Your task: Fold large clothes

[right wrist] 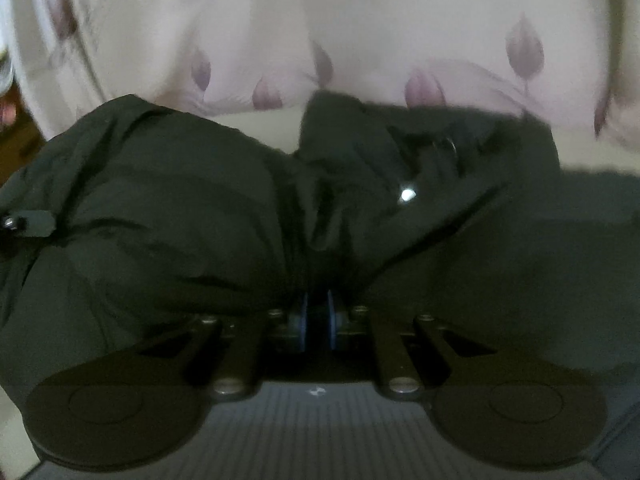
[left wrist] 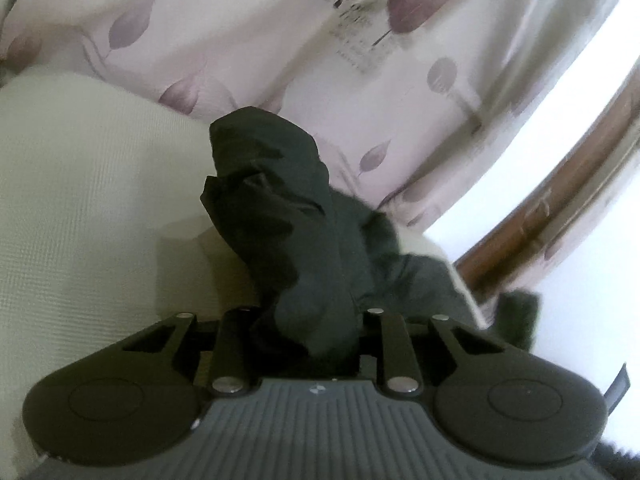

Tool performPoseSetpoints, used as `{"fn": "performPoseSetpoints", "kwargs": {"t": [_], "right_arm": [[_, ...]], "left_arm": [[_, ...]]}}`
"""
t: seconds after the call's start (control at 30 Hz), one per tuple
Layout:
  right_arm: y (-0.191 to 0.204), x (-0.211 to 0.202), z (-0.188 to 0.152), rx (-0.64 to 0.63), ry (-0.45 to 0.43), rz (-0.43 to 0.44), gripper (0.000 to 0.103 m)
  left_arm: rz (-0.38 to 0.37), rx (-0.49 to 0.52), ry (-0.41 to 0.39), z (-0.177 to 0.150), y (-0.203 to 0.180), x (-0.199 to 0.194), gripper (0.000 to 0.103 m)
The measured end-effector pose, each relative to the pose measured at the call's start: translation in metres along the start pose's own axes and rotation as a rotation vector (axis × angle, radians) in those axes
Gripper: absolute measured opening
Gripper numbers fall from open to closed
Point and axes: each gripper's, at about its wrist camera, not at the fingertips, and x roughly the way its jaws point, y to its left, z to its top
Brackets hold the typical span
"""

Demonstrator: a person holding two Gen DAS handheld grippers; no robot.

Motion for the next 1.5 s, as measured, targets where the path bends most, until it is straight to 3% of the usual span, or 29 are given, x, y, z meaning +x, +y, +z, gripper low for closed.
{"fn": "performPoseSetpoints", "kwargs": {"t": [0.17, 0.37, 0.53, 0.6, 0.8, 0.97, 1.1, 1.2, 1.3, 1.33, 1.4, 1.5], "right_arm": [[-0.023, -0.002, -0.001, 0.143, -0.003, 0.092, 0.010], [-0.051, -0.015, -0.008, 0.330, -0.019, 0.219, 0.010], [-0.063, -0.051, -0.026, 0.322, -0.070, 0.284, 0.010], [-0.070, -0.060, -0.032, 0.323, -0.074, 0.318, 0.010], [-0.099, -0.089, -0.051, 0.418, -0.136, 0.394, 0.013], [-0.137, -0.121, -0.075, 0.522, -0.190, 0.425, 0.014], [-0.175, -0.154, -0.086, 0.639, -0.257, 0.477, 0.028], [-0.183, -0.175, -0.079, 0.677, -0.280, 0.529, 0.048], [-0.177, -0.189, -0.055, 0.654, -0.252, 0.445, 0.057], [-0.178, -0.192, -0.050, 0.651, -0.252, 0.450, 0.069], [-0.180, -0.196, -0.041, 0.660, -0.255, 0.500, 0.073], [-0.177, -0.202, -0.020, 0.630, -0.231, 0.465, 0.073]], "left_arm": [[0.043, -0.048, -0.015, 0.013, -0.054, 0.000, 0.027], [0.043, -0.066, -0.044, 0.013, -0.122, 0.013, 0.027], [0.030, -0.050, -0.037, 0.008, -0.175, 0.033, 0.027], [0.009, -0.068, -0.025, 0.004, -0.189, 0.046, 0.026], [-0.073, 0.036, 0.017, -0.020, -0.239, 0.089, 0.025], [-0.150, 0.100, 0.021, -0.049, -0.237, 0.119, 0.025], [-0.169, 0.157, -0.028, -0.069, -0.228, 0.120, 0.025], [-0.183, 0.158, -0.042, -0.071, -0.228, 0.122, 0.028], [-0.181, 0.176, -0.059, -0.068, -0.229, 0.113, 0.027], [-0.181, 0.178, -0.064, -0.069, -0.228, 0.112, 0.026], [-0.184, 0.183, -0.059, -0.070, -0.227, 0.112, 0.026], [-0.181, 0.205, -0.057, -0.076, -0.228, 0.113, 0.026]]}}
